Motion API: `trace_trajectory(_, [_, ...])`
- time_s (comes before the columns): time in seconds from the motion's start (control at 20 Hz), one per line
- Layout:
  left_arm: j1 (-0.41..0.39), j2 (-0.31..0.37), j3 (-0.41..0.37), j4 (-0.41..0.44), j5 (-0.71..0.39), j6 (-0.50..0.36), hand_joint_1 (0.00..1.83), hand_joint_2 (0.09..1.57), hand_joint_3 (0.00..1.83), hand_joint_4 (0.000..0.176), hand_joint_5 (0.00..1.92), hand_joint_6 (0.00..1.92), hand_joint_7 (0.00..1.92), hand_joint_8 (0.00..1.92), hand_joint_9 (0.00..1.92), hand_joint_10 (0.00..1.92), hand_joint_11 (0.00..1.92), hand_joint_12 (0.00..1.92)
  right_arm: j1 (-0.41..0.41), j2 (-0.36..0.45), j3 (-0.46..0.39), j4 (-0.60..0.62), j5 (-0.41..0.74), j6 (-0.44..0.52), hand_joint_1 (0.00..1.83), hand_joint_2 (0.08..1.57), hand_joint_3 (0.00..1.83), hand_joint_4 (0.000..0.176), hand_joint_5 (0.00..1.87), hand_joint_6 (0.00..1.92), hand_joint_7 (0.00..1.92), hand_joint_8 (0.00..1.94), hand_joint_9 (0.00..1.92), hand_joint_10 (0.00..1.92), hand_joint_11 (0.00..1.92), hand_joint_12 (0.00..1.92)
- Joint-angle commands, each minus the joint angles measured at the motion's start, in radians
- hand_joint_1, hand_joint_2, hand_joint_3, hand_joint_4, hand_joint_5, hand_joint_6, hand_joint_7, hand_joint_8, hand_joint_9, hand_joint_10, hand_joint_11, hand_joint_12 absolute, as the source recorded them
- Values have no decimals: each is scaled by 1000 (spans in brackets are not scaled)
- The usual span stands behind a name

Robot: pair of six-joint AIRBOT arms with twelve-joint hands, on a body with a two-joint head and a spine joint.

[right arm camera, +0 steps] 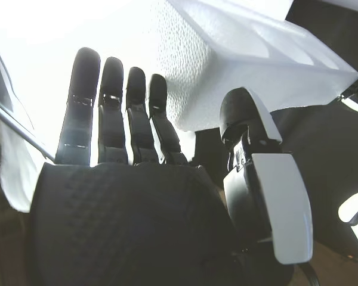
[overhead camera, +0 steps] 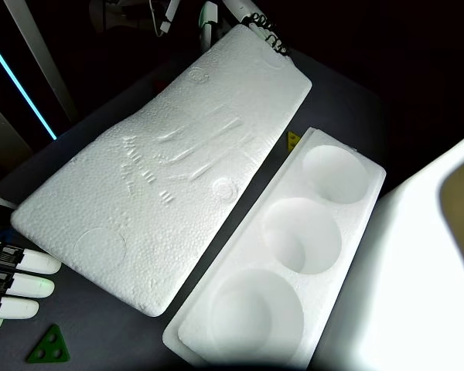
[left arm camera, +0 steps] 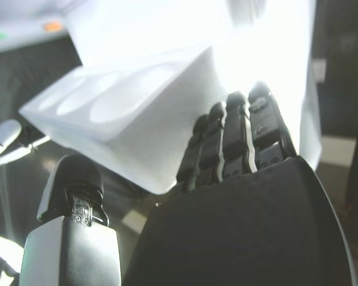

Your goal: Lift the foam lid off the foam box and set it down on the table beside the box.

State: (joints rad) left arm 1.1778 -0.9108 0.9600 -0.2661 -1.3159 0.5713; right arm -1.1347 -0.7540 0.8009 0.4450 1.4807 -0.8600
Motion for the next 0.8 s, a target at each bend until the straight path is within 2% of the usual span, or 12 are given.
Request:
trace_trajectory(0.0, [-6,-5,4,30,-116,-10,196,1178,0,18,0,0,0,0,0,0,0,0,0,-2,5,-17,108,14,347,1394,3,0,0,675,1,497,0,683,0,1750])
trace_trajectory(0.05, [-6,-8,5,28,-108,-10,185,1177,0,29,0,0,0,0,0,0,0,0,-4,-7,8,-11,99,16,327,1375,0,0,0,675,33,405,0,606,0,1664])
trace_trajectory(0.1, [-6,-11,9,25,-96,-10,180,1174,0,46,0,0,0,0,0,0,0,0,-9,-15,12,-4,92,23,338,1351,0,0,34,561,129,195,0,595,0,1449])
trace_trajectory(0.15, [-6,-15,13,20,-84,-10,177,1170,0,46,0,0,0,0,0,0,0,0,-12,-22,17,3,80,29,345,1339,0,0,61,483,179,89,0,621,0,1444])
trace_trajectory(0.25, [-6,-23,24,12,-60,-14,162,1161,0,42,0,0,0,0,0,0,0,0,-14,-37,29,12,55,41,325,1345,1,0,63,492,211,76,2,651,0,1457])
trace_trajectory(0.35, [-5,-33,39,-5,-29,-15,177,1158,0,45,0,0,0,0,0,0,0,0,-15,-59,49,27,18,59,308,1335,0,0,55,486,192,57,0,588,0,1443])
trace_trajectory(0.4, [-5,-35,44,-10,-16,-15,163,1150,0,51,0,0,0,0,0,0,0,0,-15,-64,53,31,9,62,317,1328,0,0,73,462,191,41,0,600,0,1445])
trace_trajectory(0.5, [1,-34,49,-21,3,-16,162,1134,0,46,0,0,0,0,0,0,0,0,-20,-66,57,45,-7,63,312,1297,0,0,98,380,203,21,0,580,0,1434])
trace_trajectory(0.55, [4,-30,49,-26,3,-15,182,1132,0,41,0,0,0,0,0,0,0,0,-22,-66,57,51,-8,63,316,1284,0,0,52,287,149,5,0,459,0,1341])
trace_trajectory(0.6, [8,-24,45,-32,-1,-9,202,1102,0,57,0,0,0,0,0,0,0,0,-25,-63,57,57,-8,63,292,1234,0,0,1,17,14,0,0,281,0,1233])
trace_trajectory(0.65, [12,-18,41,-36,-7,-4,182,1076,0,72,0,0,0,0,0,0,0,0,-26,-59,56,59,-7,62,265,1203,0,0,0,3,2,0,0,168,0,1162])
trace_trajectory(0.75, [26,1,30,-52,-34,4,167,1057,0,75,0,0,0,0,0,0,0,0,-26,-46,51,61,-1,58,236,1191,0,0,0,0,0,0,0,77,0,1144])
